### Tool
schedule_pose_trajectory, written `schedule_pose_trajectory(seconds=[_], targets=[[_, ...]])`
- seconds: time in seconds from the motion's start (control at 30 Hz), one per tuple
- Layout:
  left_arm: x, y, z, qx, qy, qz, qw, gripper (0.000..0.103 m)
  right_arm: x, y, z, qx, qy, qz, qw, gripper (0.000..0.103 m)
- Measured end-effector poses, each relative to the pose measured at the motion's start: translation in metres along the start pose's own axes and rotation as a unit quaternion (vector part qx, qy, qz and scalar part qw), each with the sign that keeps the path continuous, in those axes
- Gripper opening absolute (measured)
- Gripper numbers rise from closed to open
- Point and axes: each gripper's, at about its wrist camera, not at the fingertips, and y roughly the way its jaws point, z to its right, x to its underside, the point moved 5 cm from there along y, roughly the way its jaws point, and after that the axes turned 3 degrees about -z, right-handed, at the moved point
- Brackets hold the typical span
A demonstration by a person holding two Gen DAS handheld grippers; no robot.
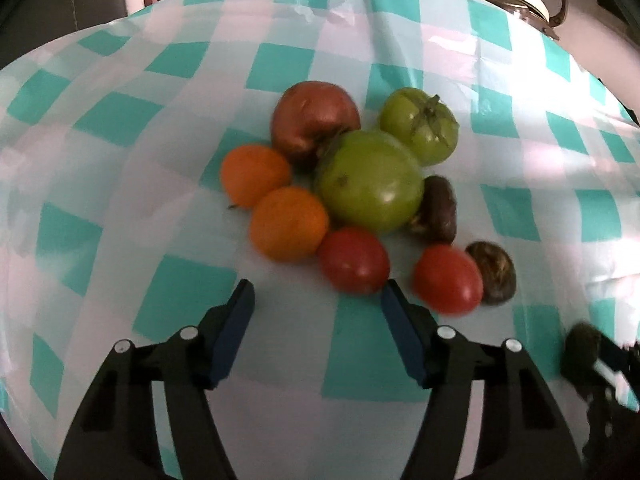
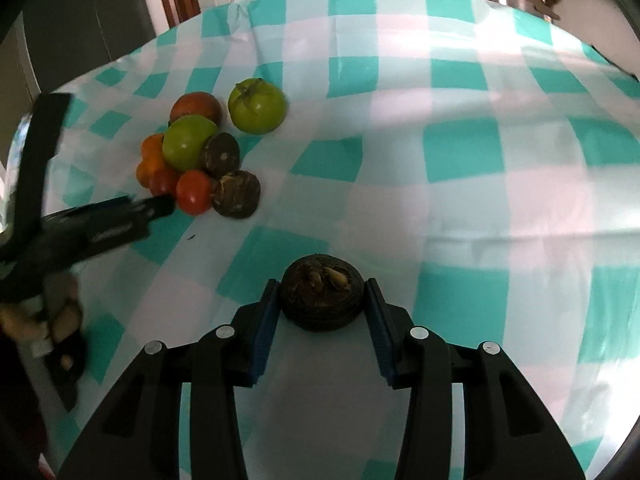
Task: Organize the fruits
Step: 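Grasp a dark brown fruit with the right tool while the left tool grasps a red tomato, then carry both fruits to the white box and open the left tool over it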
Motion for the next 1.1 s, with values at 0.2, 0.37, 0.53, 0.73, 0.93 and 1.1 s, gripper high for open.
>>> schedule_pose_trajectory(seconds=[0.2,0.37,0.53,0.73,0.93,1.1], targets=[[-0.017,0.009,0.001,0.007,-0.014,0.002,0.9999,0.064,0.007,-0.007,0.001,0.0,0.015,0.003,1.0,0.043],[-0.014,0.002,-0.002,0.061,-0.014,0.01,0.998,0.035,0.018,-0.015,-0.001,-0.006,0.033,0.008,0.999,0.043],[0.035,-0.031,-0.015,0.087,-0.029,0.016,0.9957,0.035,0.041,-0.031,-0.013,-0.014,0.035,0.013,0.999,0.043],[0.11,-0.087,-0.033,0.107,-0.017,0.026,0.9937,0.035,0.083,-0.062,-0.052,-0.034,0.02,0.024,0.999,0.043],[0.161,-0.131,-0.059,0.1,-0.006,0.047,0.9938,0.035,0.114,-0.08,-0.092,-0.045,-0.004,0.024,0.999,0.043],[0.197,-0.159,-0.083,0.087,0.002,0.066,0.994,0.035,0.131,-0.088,-0.13,-0.062,-0.03,0.019,0.997,0.043]])
